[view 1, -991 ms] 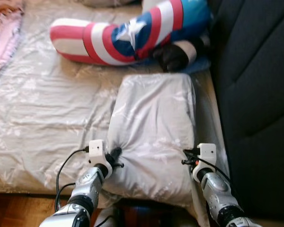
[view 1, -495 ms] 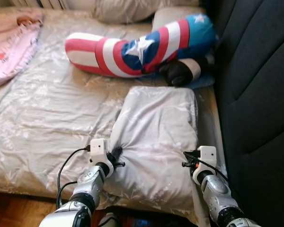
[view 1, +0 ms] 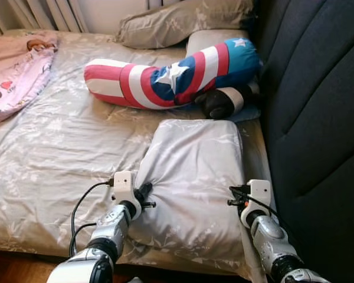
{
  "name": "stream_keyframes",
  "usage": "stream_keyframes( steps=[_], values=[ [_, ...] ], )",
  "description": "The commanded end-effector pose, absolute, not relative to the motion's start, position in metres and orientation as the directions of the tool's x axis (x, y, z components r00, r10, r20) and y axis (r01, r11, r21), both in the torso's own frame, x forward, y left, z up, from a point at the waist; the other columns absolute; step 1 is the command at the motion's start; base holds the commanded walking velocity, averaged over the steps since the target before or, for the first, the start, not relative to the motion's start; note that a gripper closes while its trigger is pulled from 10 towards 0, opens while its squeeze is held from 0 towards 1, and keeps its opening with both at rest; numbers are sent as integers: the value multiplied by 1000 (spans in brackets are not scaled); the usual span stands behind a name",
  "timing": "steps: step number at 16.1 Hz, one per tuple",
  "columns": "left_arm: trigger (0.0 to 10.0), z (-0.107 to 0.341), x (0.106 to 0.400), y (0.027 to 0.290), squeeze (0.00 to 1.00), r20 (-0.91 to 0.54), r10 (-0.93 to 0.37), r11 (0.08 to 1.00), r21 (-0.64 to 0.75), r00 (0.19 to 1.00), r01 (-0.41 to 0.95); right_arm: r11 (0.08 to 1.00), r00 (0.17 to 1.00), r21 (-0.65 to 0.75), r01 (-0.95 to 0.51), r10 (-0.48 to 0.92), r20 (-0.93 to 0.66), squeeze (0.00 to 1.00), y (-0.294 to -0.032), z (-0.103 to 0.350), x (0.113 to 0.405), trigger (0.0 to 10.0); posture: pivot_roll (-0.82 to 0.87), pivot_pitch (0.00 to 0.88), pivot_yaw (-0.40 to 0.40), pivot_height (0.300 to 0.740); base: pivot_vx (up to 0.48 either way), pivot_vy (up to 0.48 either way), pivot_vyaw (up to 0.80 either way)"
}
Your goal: Clean up the room
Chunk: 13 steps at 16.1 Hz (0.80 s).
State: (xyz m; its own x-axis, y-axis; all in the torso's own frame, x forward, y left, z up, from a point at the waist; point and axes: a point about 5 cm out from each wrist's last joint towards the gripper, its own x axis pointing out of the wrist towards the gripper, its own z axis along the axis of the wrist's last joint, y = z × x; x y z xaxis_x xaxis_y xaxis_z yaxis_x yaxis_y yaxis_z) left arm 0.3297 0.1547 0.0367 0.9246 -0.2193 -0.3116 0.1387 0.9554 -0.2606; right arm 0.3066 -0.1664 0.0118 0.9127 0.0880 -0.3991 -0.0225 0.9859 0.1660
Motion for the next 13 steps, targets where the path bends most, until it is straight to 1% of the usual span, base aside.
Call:
stream_keyframes(
  steps=[1,3,7,10,13],
  values=[
    [10000,49,338,167,0,-262,-175,966,-232,949,114,987,932,156,33,25,-360,0,-180,20,312,10000,-50,57,-24,740,0,-322,0],
    [10000,49,338,165,0,-262,-178,966,-231,948,118,985,931,160,65,-3,-364,0,-185,19,311,10000,-50,61,-23,740,0,-336,0],
    [10000,48,337,164,0,-266,-181,966,-226,947,121,984,931,166,69,-4,-364,0,-185,18,310,10000,-49,66,-20,740,0,-336,0],
    [10000,47,336,164,0,-271,-179,966,-228,946,118,983,929,170,69,-1,-371,0,-183,16,308,10000,-48,69,-20,740,0,-246,0],
    [10000,45,335,167,0,-273,-174,963,-248,946,105,982,926,175,66,5,-377,0,-180,14,307,10000,-48,77,-20,740,0,0,0]
  ],
)
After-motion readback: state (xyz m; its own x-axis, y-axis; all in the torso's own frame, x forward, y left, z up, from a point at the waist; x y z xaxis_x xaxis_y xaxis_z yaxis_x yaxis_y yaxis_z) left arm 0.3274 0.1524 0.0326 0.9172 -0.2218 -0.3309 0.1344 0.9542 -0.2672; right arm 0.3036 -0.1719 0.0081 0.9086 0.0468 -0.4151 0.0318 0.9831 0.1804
